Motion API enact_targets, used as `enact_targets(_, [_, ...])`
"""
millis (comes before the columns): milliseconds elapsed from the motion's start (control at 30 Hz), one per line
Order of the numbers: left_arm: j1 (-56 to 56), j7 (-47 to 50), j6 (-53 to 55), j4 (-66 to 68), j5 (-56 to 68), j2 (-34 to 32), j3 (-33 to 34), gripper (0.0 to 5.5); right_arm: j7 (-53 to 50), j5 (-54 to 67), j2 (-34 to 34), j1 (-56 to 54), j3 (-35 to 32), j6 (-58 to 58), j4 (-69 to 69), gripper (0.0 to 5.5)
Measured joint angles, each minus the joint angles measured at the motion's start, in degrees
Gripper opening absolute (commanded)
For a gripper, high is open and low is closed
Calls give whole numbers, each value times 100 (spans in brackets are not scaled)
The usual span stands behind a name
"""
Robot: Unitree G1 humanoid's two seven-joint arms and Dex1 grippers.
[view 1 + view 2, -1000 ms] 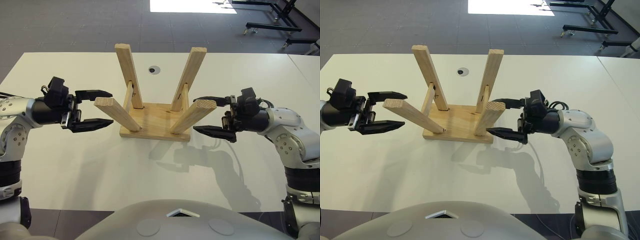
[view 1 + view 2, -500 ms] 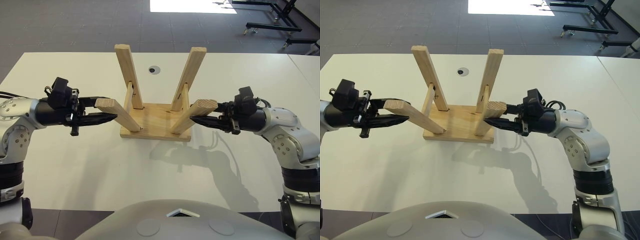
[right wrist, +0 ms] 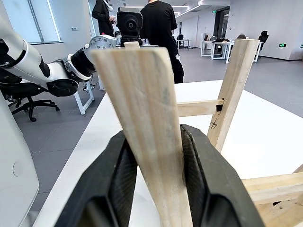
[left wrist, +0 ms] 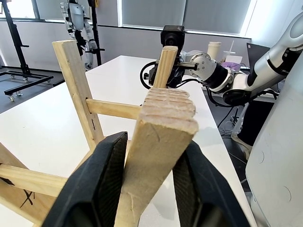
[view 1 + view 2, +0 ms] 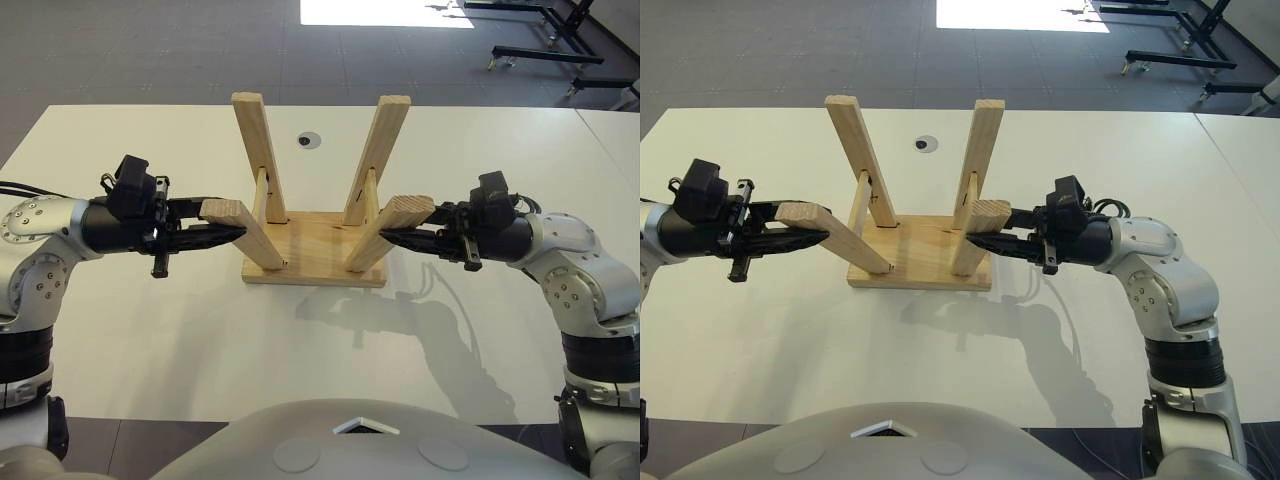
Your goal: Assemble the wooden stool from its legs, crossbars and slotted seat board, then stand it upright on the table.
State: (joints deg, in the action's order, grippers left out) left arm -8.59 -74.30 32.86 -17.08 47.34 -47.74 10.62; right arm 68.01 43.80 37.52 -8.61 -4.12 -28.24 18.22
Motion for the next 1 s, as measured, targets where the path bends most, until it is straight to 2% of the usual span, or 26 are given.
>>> enact_targets(200, [-17, 238, 525, -133, 429, -120, 166, 137, -89, 472, 206, -408, -56, -877, -89, 128])
enact_targets(600, [-983, 1255, 2873, 313, 2331, -337, 264, 137, -1482, 2806, 257, -1475, -621, -3744, -587, 128])
enact_targets(833, [-1200, 1801, 3667, 883, 2902, -180, 133, 137, -2298, 3846, 159, -1941, -685, -4654, -1294, 128])
enact_targets(1000, [-1393, 2318, 3967, 1394, 3096, 60, 133, 137, -2895, 4269, -14, -2141, -723, -4867, -1834, 128])
